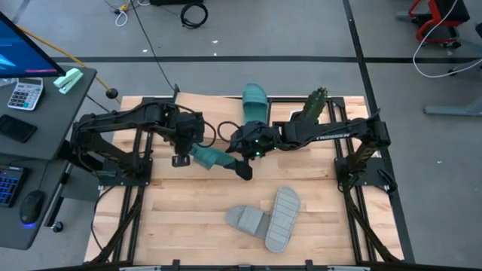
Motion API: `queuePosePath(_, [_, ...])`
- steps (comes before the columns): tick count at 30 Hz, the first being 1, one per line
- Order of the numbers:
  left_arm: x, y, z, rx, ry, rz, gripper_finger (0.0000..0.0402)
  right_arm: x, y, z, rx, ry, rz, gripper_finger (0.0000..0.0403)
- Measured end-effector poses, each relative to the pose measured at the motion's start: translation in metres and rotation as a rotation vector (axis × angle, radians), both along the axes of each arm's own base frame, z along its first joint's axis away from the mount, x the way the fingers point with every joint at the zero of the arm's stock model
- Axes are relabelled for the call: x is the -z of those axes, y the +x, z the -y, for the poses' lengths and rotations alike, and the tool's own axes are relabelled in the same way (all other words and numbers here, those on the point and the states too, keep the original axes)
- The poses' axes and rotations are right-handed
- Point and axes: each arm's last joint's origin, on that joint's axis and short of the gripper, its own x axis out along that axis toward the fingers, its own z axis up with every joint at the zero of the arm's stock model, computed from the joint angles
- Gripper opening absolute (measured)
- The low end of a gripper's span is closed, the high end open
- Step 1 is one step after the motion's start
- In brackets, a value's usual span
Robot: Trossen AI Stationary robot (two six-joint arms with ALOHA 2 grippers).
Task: Pick and place slides into the shelf
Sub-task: Put the green slide on the shelf
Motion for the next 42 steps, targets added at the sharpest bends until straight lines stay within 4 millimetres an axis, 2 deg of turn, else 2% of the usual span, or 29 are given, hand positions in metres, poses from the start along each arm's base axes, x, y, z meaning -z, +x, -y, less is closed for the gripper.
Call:
queuePosePath(9, [-0.046,-0.011,0.0,-0.016,0.031,0.134,0.005,0.004,-0.001,0.003,0.05,-0.082,-0.03,0.0295])
queuePosePath(12, [-0.055,-0.015,0.0,-0.019,0.036,0.157,0.005,0.002,-0.002,0.004,0.066,-0.097,-0.027,0.0292])
queuePosePath(16, [-0.051,-0.018,-0.003,-0.036,0.045,0.1,0.005,0.0,-0.004,0.004,0.072,-0.097,-0.03,0.0287])
queuePosePath(27, [-0.027,-0.013,-0.005,-0.013,0.049,-0.001,0.005,-0.004,-0.007,0.004,0.078,-0.094,-0.02,0.0279])
queuePosePath(42, [-0.027,-0.009,-0.005,0.005,0.059,0.034,0.005,-0.005,-0.006,0.01,0.111,-0.11,-0.004,0.0269])
